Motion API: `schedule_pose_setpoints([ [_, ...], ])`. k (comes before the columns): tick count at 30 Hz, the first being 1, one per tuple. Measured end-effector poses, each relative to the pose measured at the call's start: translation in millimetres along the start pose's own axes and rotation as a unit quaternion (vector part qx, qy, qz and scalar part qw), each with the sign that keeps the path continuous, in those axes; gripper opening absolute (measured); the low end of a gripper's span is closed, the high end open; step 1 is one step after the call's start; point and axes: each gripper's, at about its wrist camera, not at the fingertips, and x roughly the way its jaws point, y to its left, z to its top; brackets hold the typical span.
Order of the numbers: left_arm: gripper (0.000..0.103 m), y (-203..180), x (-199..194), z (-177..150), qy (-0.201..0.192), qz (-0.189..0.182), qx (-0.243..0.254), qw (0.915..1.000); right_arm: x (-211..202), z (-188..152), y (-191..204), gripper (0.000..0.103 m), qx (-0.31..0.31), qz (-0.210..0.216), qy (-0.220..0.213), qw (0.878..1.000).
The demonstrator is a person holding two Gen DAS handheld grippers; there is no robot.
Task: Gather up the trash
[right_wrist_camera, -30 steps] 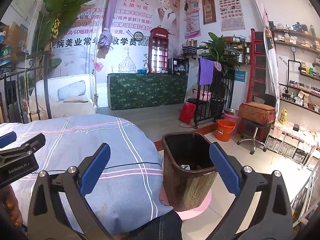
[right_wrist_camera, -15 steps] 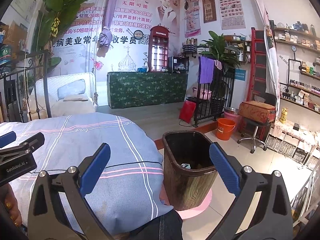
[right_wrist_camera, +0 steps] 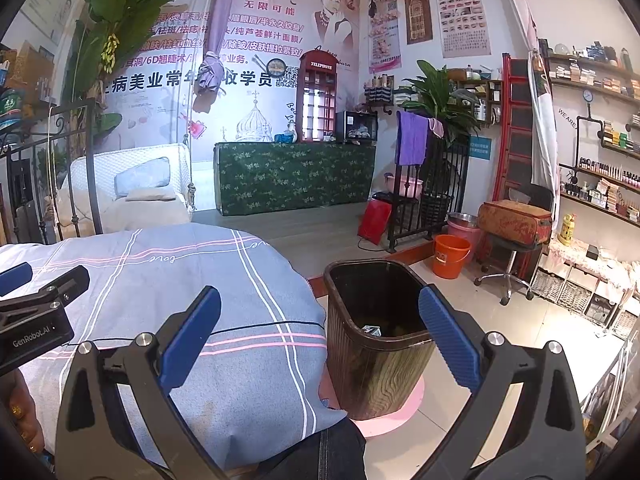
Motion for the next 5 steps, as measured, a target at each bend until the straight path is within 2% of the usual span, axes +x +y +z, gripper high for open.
schedule_pose_setpoints([
  [5, 0.098, 0.1, 1.2, -0.9, 0.001, 0.001, -0.001, 1.0, 1.5, -0.2, -0.1, 0.098, 0.001, 0.001, 0.002, 1.0],
])
